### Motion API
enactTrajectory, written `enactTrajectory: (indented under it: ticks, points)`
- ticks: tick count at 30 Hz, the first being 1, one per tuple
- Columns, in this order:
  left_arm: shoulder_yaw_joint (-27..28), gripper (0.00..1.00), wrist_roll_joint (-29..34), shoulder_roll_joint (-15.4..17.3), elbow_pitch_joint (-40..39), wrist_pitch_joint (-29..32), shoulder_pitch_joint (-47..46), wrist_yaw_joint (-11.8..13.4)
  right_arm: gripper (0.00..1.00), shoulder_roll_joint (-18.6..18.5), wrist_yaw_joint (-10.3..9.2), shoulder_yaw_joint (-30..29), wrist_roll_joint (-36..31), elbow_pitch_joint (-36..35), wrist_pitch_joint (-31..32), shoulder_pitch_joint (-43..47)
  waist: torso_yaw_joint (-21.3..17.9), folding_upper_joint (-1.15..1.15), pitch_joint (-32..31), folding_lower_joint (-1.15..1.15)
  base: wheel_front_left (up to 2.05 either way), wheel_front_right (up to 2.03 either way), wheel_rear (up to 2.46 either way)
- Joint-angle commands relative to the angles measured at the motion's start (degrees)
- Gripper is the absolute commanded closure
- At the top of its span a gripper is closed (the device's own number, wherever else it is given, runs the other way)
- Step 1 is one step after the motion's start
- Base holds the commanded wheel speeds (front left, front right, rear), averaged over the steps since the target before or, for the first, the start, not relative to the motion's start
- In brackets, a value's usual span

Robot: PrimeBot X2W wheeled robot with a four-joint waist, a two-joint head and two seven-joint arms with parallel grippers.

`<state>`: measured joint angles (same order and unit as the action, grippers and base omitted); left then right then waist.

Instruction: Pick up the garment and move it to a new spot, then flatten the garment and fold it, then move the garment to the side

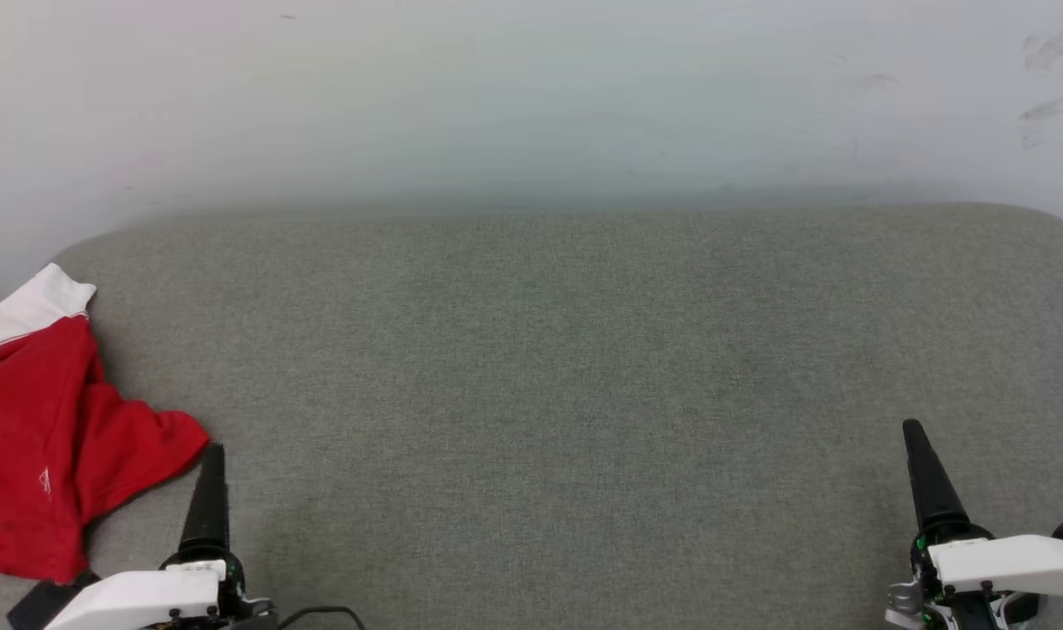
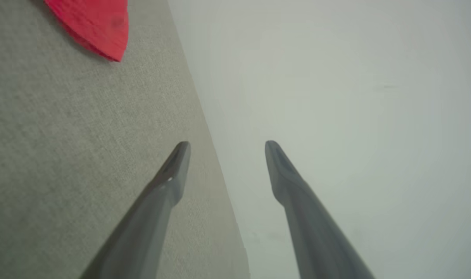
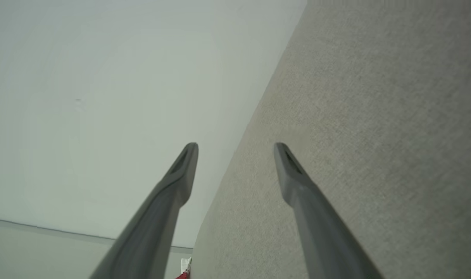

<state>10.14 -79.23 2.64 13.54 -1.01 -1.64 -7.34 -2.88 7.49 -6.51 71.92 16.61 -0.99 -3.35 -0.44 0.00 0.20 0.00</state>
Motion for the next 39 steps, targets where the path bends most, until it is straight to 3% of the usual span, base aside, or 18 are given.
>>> enactTrajectory:
  ticks: [1,8,20,31,39]
  points:
    - [0.45,0.0,1.2,0.15,-1.19,-0.44,-0.63,-0.1,0.0,-0.02,0.01,-0.14,-1.69,-1.15,-0.38,-1.29,-0.02,0.0,0.01,0.0,0.0,0.0,0.0]
    - [0.8,0.0,7.51,0.18,-3.49,-1.93,-0.05,-0.11,0.0,-0.02,0.01,-1.18,-12.67,-3.75,-1.89,-1.45,-0.24,0.0,0.08,0.0,0.0,0.0,0.0]
    - [-3.32,0.0,21.44,0.21,-10.2,-4.26,1.39,-0.13,0.0,-0.02,0.01,-0.79,-31.32,-9.1,-4.21,-1.56,-0.44,0.0,0.49,0.0,0.0,0.0,0.0]
    - [-6.97,0.0,35.06,0.22,-14.82,-6.14,2.28,-0.01,0.0,-0.02,0.01,0.13,-45.05,-12.18,-6.13,-0.91,-0.68,0.0,0.85,0.0,0.0,0.0,0.0]
    - [-10.12,0.0,45.46,0.23,-16.71,-7.44,2.5,1.9,0.0,-0.02,0.0,0.91,-52.75,-13.04,-7.41,-0.83,-0.99,0.0,1.15,0.0,0.0,0.0,0.0]
